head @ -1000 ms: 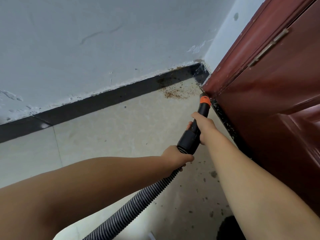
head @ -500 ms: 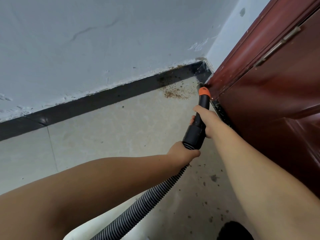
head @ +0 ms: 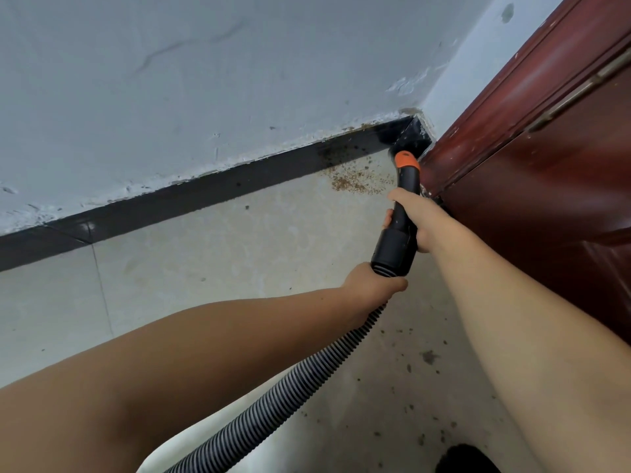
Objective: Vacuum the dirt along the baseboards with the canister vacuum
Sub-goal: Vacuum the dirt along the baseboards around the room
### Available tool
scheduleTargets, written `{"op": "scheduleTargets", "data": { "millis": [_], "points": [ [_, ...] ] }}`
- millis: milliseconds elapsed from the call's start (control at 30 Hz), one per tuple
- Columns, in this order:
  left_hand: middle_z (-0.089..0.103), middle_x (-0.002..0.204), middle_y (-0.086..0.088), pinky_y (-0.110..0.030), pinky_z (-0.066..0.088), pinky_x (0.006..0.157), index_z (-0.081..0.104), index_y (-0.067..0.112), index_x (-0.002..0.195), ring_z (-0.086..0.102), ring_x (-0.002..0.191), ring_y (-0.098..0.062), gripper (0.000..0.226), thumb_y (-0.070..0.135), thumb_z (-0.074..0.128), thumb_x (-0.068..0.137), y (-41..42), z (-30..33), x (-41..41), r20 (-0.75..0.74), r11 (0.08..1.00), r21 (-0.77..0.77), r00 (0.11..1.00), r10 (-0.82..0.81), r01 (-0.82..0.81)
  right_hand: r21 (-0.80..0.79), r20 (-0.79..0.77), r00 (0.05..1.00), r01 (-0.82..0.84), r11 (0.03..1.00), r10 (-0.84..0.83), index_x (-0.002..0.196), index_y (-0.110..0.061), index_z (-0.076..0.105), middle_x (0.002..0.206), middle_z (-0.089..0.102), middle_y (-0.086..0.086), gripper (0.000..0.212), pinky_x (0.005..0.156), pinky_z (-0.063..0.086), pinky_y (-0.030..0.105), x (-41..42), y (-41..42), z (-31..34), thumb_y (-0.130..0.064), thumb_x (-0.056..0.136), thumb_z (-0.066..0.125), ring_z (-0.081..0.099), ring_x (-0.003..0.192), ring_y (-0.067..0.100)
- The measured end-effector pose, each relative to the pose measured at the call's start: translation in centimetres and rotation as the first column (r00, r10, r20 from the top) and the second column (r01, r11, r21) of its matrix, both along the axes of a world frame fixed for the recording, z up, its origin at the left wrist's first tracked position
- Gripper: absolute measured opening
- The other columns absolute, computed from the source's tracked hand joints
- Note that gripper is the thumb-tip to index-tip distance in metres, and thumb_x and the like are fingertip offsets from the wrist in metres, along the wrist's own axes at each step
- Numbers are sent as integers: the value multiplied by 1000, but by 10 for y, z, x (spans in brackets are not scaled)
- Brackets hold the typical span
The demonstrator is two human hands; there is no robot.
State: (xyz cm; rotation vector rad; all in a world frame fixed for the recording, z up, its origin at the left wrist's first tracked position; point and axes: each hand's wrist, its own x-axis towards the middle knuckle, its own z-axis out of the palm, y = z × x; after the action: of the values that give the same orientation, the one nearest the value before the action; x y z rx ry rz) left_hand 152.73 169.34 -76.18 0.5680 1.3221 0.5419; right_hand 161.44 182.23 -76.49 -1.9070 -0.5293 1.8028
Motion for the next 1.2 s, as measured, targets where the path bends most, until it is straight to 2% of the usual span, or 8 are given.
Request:
{"op": "scheduleTargets", "data": {
  "millis": [167,300,467,800,900,1033,1133,1200],
  "points": [
    [53,75,-4,-24,45,60,55,16,90,50,63,-16,14,14,67,84,-17,5,10,41,994,-46,994,-96,98,0,8,1000,16,1000,-16,82,-12,50,46,55,4,17,44,50,25,18,-24,-1,-18,88,64,52,36,16],
    [55,85,-6,-29,48,71,56,12,112,54,78,-21,31,16,68,83,-45,7,22,62,977,-93,981,-186,192,-15,6,1000,24,1000,-24,75,-13,50,45,53,2,20,42,49,23,35,-58,-3,-19,90,62,51,36,15],
    [53,76,-3,-28,45,68,54,17,98,52,74,-20,20,16,68,83,-59,9,20,53,987,-115,992,-110,116,-35,-6,999,-38,999,38,73,-12,51,47,54,3,21,43,49,25,20,-68,5,-19,89,63,51,37,16],
    [55,80,-6,-27,45,63,51,20,88,52,70,-21,17,21,65,79,-90,12,9,-13,989,-147,1000,26,-27,-31,1,962,-273,962,273,80,-10,50,51,57,6,17,46,50,26,-18,-83,9,-17,87,64,53,40,18],
    [56,79,-5,-28,47,66,53,19,92,53,68,-20,18,20,66,79,-80,12,0,-36,991,-123,998,44,-49,-37,13,980,-199,979,200,79,-10,50,48,56,6,17,44,49,25,-24,-76,10,-15,87,63,51,37,18],
    [54,72,-4,-24,46,57,54,14,100,49,58,-15,23,15,67,81,-61,14,-7,-20,995,-96,1000,16,-18,-21,68,997,-44,999,46,85,-8,50,48,54,7,15,43,49,25,-20,-62,10,-13,87,64,51,34,17],
    [53,72,-4,-24,45,58,53,13,101,49,58,-16,23,12,67,82,-45,17,-5,-15,997,-82,1000,11,-13,7,116,993,-13,1000,12,90,-8,50,55,55,8,15,45,50,27,-12,-49,10,-13,86,64,52,35,18],
    [53,73,-4,-25,45,59,53,14,99,49,59,-17,22,12,67,82,-37,19,-1,-3,997,-73,1000,25,-25,4,93,996,-9,1000,9,88,-9,49,51,55,7,15,46,49,27,-9,-40,12,-14,86,64,52,37,17]
  ]
}}
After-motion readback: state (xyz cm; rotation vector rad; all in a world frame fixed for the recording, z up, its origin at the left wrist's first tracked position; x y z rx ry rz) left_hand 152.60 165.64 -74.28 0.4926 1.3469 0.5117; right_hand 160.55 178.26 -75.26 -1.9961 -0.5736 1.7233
